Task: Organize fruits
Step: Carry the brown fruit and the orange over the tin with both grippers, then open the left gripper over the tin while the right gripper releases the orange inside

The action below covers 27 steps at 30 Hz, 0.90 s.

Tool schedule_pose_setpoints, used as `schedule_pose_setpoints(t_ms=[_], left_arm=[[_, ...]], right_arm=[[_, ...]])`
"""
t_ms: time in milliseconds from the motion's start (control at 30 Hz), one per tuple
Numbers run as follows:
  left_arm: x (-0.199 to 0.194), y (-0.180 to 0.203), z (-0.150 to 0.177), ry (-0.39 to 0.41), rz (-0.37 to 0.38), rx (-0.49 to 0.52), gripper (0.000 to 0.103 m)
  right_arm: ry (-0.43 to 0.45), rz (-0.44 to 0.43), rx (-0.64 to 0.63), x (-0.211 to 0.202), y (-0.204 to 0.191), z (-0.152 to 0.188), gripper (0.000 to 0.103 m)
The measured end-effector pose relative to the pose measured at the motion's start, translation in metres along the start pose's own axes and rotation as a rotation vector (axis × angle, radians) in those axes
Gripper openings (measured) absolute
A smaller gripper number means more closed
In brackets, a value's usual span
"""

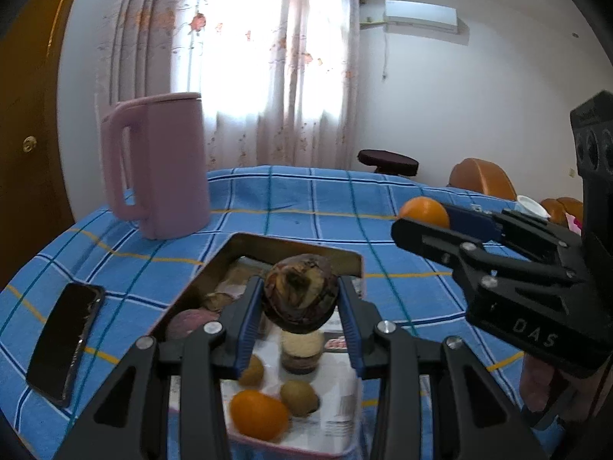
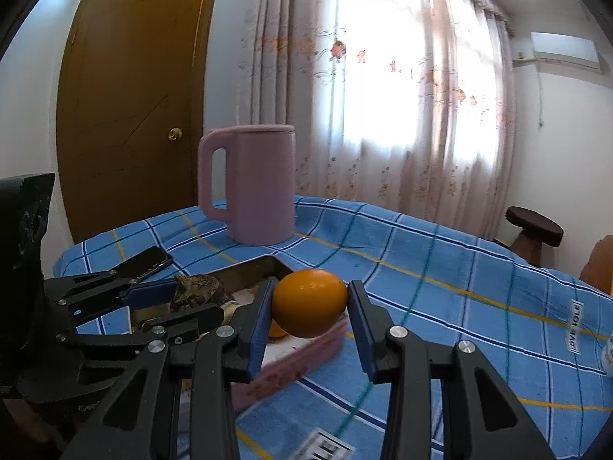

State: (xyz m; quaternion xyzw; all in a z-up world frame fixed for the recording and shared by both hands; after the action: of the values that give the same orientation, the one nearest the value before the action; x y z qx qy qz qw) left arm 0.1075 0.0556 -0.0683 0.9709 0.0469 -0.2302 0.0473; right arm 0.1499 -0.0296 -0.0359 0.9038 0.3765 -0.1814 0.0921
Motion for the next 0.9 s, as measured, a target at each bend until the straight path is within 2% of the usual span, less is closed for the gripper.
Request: schedule_pose_setpoints(t_ms=[367, 733, 900], left_arm=[[-0.001, -0.033, 0.013, -0.036, -0.033, -0.047, 0.041], [0.001, -0.039, 0.023, -0.063, -0.044, -0.047, 0.041], [0.002, -0.04, 0.025, -0.075, -0.043, -0.047, 0.041]], right_arm=[[-0.11, -0.057, -0.016, 0.034, -0.03, 0.013, 0.041], [-0.248, -0.086, -0.03, 0.058, -0.041, 0.036, 0.041], [-0.285, -0.098, -0.028, 0.061, -0.043, 0.042, 0.041]])
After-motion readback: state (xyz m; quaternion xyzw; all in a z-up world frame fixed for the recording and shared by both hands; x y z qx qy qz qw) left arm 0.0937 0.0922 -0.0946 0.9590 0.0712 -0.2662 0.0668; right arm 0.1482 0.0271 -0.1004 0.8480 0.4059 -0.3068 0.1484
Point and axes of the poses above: each gripper's, at about its wrist camera, not at the fingertips, and x roughly the way its jaws point, y to its right, z to its underside, the point moved 6 cm from there along x, roughly the way its jaws point, and after that the axes turned 1 degree about y, right-handed, at the moved point
